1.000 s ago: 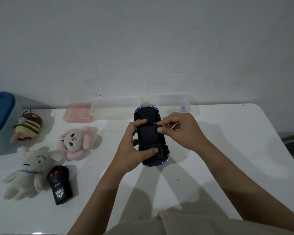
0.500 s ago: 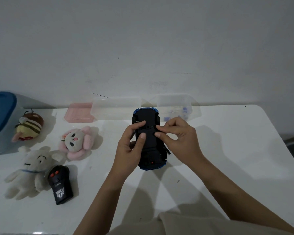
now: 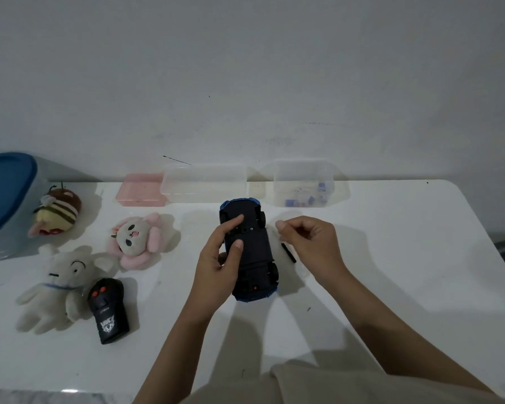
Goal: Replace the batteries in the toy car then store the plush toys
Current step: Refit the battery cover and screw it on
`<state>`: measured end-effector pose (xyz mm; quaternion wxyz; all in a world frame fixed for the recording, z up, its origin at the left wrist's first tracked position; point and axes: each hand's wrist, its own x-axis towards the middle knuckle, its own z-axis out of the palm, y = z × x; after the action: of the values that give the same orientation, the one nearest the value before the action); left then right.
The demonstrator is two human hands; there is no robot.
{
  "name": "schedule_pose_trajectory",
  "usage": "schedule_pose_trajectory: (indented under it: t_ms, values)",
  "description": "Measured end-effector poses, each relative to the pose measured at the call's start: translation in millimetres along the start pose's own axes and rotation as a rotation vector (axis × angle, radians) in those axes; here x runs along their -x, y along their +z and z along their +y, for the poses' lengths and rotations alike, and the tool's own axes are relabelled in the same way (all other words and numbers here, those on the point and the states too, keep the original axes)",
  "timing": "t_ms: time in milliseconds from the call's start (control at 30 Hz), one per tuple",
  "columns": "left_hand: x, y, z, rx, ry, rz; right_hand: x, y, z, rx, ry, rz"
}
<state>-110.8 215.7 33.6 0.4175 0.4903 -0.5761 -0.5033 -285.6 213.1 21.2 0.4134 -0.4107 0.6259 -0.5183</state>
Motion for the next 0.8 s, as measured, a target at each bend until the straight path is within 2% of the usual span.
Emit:
schedule_pose_trajectory:
  t_ms: [100, 267, 400, 433, 533, 667, 800]
  values:
    - [4.6, -6.2, -6.1, 0.017, -0.036, 0.051, -1.6, -7.3, 22.8, 0.308, -0.016, 0.093]
    - [10.3, -8.3, -7.5, 0.032, -0.063, 0.127, 1.9, 0.2, 45.8, 0.697, -0.086, 0.015]
    - [11.5, -5.7, -4.1, 0.045, -0.067, 0.149, 1.0, 8.7, 41.5, 0.832, -0.152, 0.032]
    - [11.4, -4.7, -2.3, 0.05, -0.066, 0.151, 0.7, 8.3, 38.7, 0.781, -0.127, 0.034]
    - [10.5, -2.7, 3.0, 0.057, -0.062, 0.139, -0.6, 5.0, 25.0, 0.427, -0.008, 0.048]
    - [10.1, -2.2, 7.5, 0.041, -0.057, 0.119, 2.6, 2.6, 1.9, 0.076, -0.01, 0.061]
    - [11.0, -1.0, 9.5, 0.055, -0.071, 0.095, 7.3, 2.8, -20.4, -0.325, 0.063, -0.022]
